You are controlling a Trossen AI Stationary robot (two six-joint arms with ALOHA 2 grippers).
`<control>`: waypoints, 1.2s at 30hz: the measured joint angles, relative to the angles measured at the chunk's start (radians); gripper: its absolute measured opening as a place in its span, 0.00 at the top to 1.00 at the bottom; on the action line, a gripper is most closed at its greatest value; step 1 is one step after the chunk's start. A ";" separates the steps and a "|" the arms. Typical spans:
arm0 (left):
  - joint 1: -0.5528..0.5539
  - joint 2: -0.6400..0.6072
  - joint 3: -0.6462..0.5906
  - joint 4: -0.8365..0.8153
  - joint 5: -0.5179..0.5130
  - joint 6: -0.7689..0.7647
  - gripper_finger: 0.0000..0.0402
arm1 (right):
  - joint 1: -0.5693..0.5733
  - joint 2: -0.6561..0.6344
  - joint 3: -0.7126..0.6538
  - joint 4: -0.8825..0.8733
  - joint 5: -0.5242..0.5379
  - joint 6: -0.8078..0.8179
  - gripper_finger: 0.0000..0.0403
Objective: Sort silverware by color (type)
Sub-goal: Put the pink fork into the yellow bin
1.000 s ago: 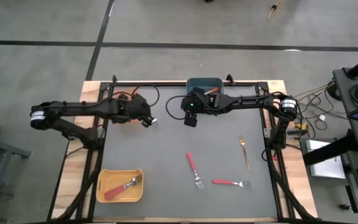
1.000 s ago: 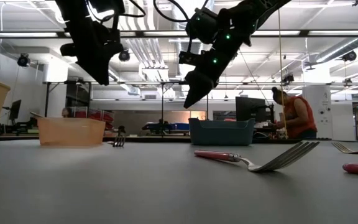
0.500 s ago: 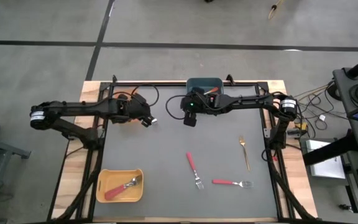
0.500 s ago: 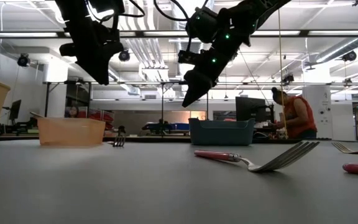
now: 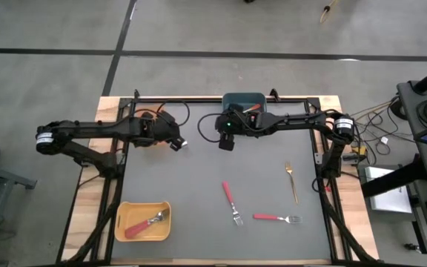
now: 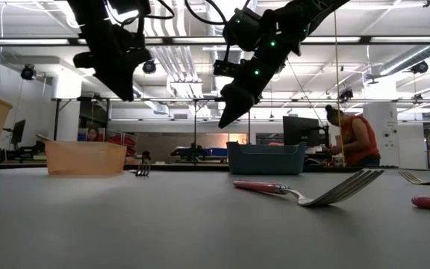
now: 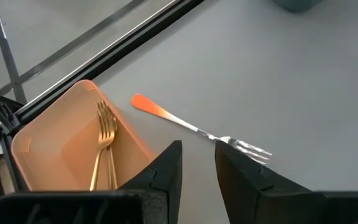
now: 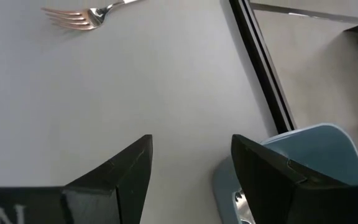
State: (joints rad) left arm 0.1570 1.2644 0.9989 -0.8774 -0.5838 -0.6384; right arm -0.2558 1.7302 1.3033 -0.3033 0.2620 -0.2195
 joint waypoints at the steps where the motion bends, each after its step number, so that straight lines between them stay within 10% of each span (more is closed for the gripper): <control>1: 0.000 0.000 0.000 0.005 0.000 0.000 0.81 | 0.000 0.000 0.000 0.001 0.000 0.000 0.48; 23: 0.000 0.000 -0.001 0.145 0.001 0.171 0.81 | 0.010 -0.014 0.001 -0.010 -0.008 0.165 0.48; 36: 0.001 -0.005 -0.001 0.139 -0.063 0.363 0.81 | 0.113 -0.027 0.001 -0.608 -0.061 0.507 0.48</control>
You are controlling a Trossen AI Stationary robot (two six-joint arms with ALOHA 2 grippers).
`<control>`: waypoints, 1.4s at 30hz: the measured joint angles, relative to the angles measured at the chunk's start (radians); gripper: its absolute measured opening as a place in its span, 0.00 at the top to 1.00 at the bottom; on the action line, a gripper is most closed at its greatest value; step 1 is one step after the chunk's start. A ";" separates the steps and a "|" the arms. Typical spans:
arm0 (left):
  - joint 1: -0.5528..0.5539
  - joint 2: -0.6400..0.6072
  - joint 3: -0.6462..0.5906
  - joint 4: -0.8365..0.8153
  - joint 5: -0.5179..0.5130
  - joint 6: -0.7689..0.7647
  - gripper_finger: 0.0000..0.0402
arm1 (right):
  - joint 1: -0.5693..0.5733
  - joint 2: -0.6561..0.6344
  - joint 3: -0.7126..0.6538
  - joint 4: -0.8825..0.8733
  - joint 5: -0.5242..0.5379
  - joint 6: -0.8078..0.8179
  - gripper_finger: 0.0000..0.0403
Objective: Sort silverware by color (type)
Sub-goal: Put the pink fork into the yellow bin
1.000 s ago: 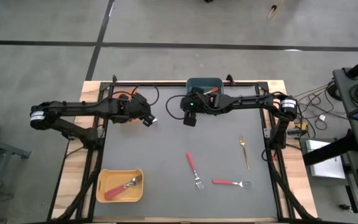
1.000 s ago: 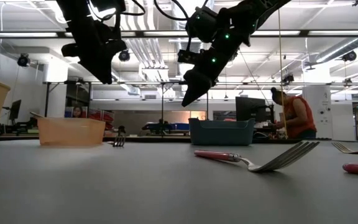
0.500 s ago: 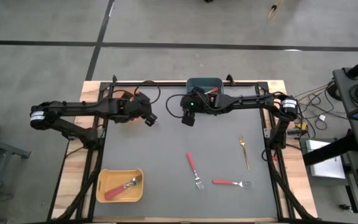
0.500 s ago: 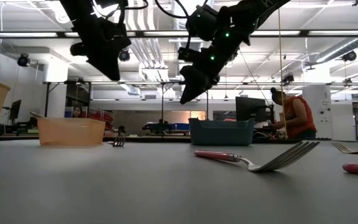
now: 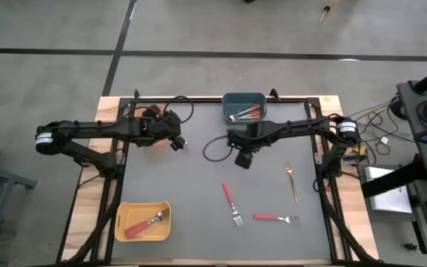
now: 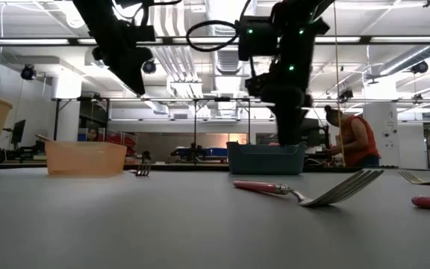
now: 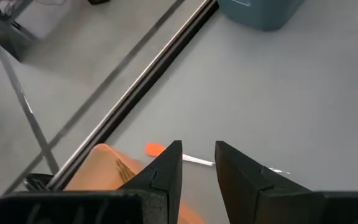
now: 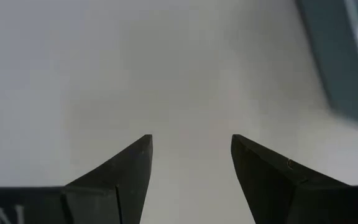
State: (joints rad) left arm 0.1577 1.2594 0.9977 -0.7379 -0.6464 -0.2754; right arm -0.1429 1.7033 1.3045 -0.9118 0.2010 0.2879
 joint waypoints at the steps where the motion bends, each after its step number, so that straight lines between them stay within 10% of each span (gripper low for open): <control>1: 0.000 0.000 0.000 0.000 0.000 0.011 0.81 | 0.008 -0.004 0.000 -0.033 -0.006 0.029 0.48; 13: 0.004 0.000 0.000 0.001 -0.142 0.173 0.81 | 0.091 -0.044 0.000 -0.174 -0.282 0.211 0.48; 24: 0.010 0.000 0.000 0.039 -0.166 0.189 0.81 | 0.356 -0.039 -0.007 -0.096 -0.241 0.212 0.48; 36: -0.034 0.002 -0.008 0.218 0.568 0.421 0.81 | 0.437 -0.039 -0.006 -0.062 -0.128 0.226 0.48; 42: -0.171 0.009 -0.013 0.354 0.593 0.488 0.81 | 0.481 -0.043 -0.006 -0.043 -0.043 0.166 0.48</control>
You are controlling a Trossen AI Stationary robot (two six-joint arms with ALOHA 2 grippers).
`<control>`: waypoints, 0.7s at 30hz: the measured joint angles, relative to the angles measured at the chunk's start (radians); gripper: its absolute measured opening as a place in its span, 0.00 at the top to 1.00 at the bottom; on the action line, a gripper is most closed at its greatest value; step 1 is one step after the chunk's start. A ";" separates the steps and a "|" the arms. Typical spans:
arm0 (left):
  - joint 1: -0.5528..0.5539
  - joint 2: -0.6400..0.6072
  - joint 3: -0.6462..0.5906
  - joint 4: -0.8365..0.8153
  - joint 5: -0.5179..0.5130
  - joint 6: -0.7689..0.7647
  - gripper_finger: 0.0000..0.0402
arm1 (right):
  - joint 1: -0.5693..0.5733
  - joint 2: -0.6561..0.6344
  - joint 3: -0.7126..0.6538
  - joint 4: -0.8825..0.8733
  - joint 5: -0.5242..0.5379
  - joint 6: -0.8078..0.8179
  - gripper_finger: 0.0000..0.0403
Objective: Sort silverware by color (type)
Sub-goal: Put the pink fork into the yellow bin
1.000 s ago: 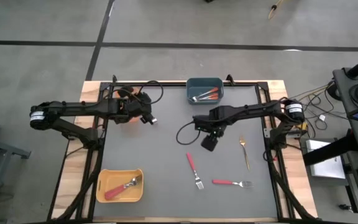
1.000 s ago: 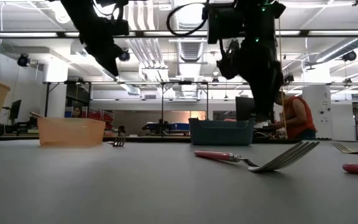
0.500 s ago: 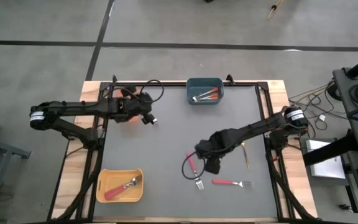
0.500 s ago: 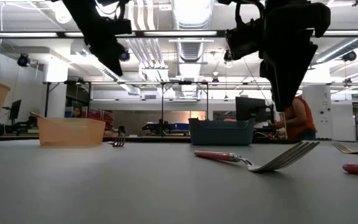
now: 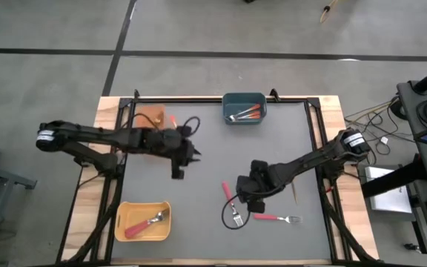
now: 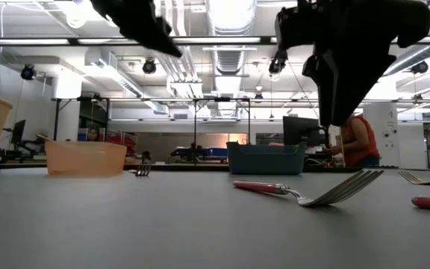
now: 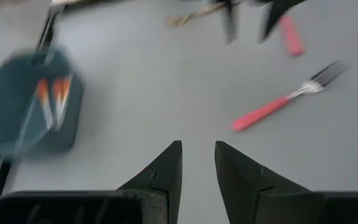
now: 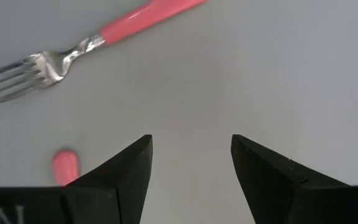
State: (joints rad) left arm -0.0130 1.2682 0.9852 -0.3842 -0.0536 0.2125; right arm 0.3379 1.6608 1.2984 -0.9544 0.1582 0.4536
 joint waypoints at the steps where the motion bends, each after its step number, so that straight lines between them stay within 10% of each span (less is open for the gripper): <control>1: -0.024 0.005 0.000 0.023 0.000 0.013 0.81 | 0.010 -0.001 -0.001 0.005 0.021 -0.004 0.48; 21: -0.161 0.324 0.000 0.451 0.004 0.062 0.81 | 0.094 -0.341 -0.247 0.273 0.339 -0.157 0.48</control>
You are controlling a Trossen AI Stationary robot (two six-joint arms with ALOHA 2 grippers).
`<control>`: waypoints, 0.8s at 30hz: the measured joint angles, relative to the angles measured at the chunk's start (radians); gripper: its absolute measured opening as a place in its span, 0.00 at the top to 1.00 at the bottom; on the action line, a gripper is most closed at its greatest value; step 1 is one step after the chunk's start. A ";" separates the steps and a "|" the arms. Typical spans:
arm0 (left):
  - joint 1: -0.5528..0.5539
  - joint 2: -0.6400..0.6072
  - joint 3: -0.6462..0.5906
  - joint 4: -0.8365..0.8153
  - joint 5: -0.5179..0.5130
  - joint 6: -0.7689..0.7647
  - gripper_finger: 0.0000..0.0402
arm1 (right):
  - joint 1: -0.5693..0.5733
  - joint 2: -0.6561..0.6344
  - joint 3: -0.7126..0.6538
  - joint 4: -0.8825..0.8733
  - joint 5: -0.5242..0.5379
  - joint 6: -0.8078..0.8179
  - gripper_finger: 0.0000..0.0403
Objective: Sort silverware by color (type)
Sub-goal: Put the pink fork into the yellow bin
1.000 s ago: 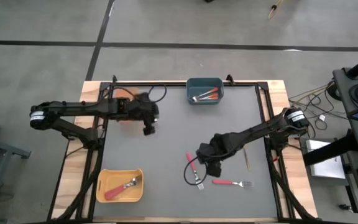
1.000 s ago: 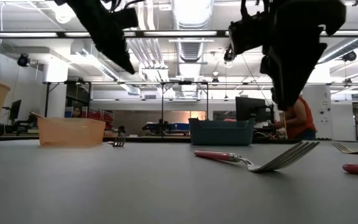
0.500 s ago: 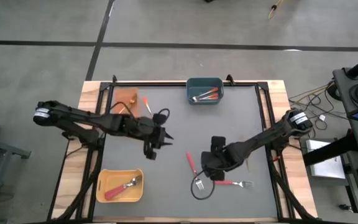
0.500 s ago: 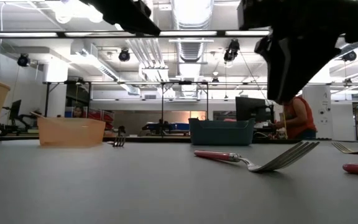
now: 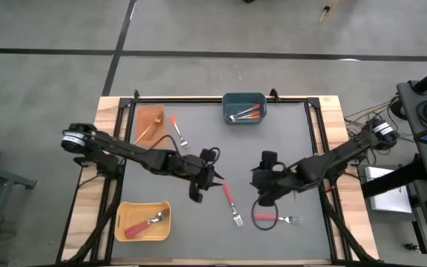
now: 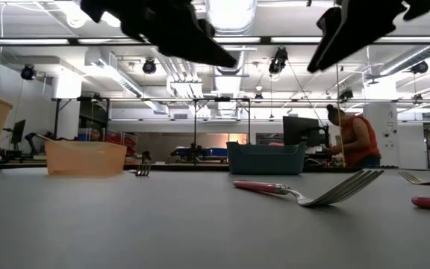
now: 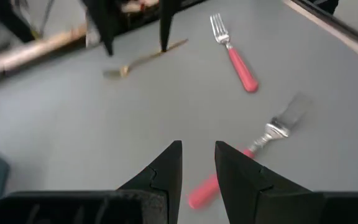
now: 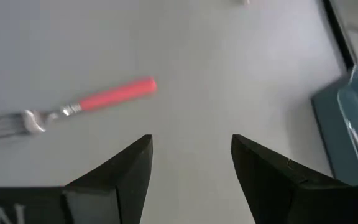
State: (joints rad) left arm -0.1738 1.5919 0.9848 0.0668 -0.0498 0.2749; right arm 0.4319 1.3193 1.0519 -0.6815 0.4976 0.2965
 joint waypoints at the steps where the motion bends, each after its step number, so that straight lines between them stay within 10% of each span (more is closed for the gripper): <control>1: 0.000 0.020 0.004 0.027 0.000 0.038 0.81 | 0.000 -0.030 -0.021 0.032 0.000 -0.012 0.48; 24: 0.006 0.479 0.379 -0.245 0.172 0.249 0.53 | 0.000 -0.233 -0.126 0.164 -0.055 -0.007 0.48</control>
State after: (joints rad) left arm -0.1680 2.0713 1.3638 -0.1782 0.1226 0.5242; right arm 0.4316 1.0865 0.9260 -0.5176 0.4423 0.2897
